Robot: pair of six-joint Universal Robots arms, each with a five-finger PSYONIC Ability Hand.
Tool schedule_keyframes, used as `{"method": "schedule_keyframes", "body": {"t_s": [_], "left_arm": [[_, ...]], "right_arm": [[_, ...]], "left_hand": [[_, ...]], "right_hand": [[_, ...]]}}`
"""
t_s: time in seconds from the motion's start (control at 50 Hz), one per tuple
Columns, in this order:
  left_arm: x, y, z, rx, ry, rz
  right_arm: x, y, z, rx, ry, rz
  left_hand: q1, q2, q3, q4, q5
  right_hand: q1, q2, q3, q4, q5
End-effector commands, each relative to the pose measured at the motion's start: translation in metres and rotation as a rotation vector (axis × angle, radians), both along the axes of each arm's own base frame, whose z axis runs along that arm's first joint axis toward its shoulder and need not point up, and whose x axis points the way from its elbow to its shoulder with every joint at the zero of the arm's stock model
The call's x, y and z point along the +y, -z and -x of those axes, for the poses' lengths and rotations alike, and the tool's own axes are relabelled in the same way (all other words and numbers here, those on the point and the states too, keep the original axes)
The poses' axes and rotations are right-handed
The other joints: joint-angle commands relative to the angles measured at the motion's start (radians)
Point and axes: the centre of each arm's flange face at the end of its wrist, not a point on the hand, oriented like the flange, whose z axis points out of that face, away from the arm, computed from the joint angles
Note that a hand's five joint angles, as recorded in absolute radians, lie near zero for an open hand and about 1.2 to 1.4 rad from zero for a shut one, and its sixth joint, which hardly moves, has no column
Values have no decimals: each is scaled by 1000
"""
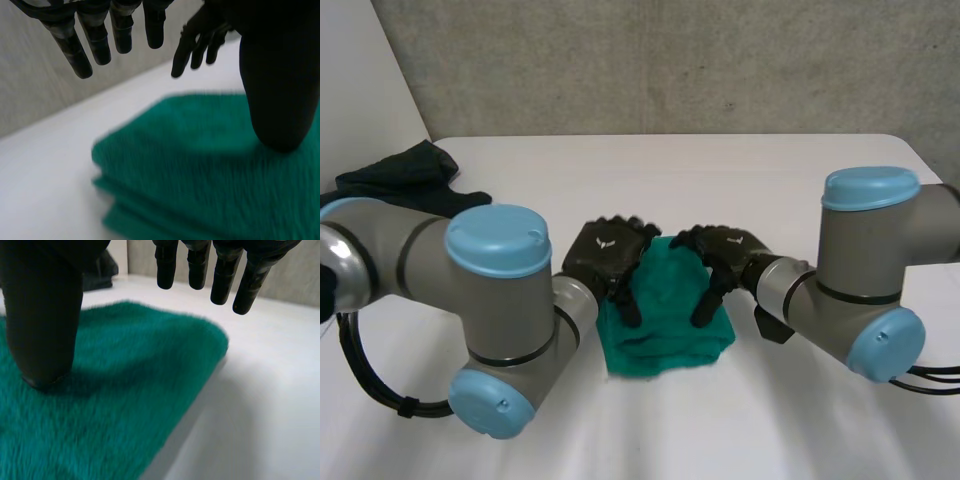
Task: Fold the laundry.
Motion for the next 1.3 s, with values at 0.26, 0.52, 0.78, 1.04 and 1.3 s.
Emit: {"method": "schedule_keyframes", "body": {"t_s": [0.26, 0.52, 0.78, 1.04, 1.3], "left_arm": [[5, 22, -4, -214, 2, -21], [13, -79, -9, 17, 94, 126], [9, -104, -24, 129, 191, 42], [8, -102, -26, 140, 183, 24], [7, -102, -26, 148, 178, 19]], "right_arm": [[0, -2, 3, 219, -11, 135], [18, -28, 39, 48, 162, 169], [42, 21, 46, -21, 163, -123], [43, 35, 16, -74, 103, -141], [34, 46, 7, -62, 117, -116]], "left_hand": [[-6, -13, -21, -10, -28], [-4, -10, -18, -8, -25], [23, 16, 9, 19, 1], [20, 13, 6, 16, -2], [14, 7, 0, 10, -8]], "right_hand": [[-27, -45, -40, -61, -63], [-27, -45, -40, -61, -63], [-27, -45, -40, -61, -63], [159, 141, 146, 126, 123], [463, 446, 451, 430, 428]]}}
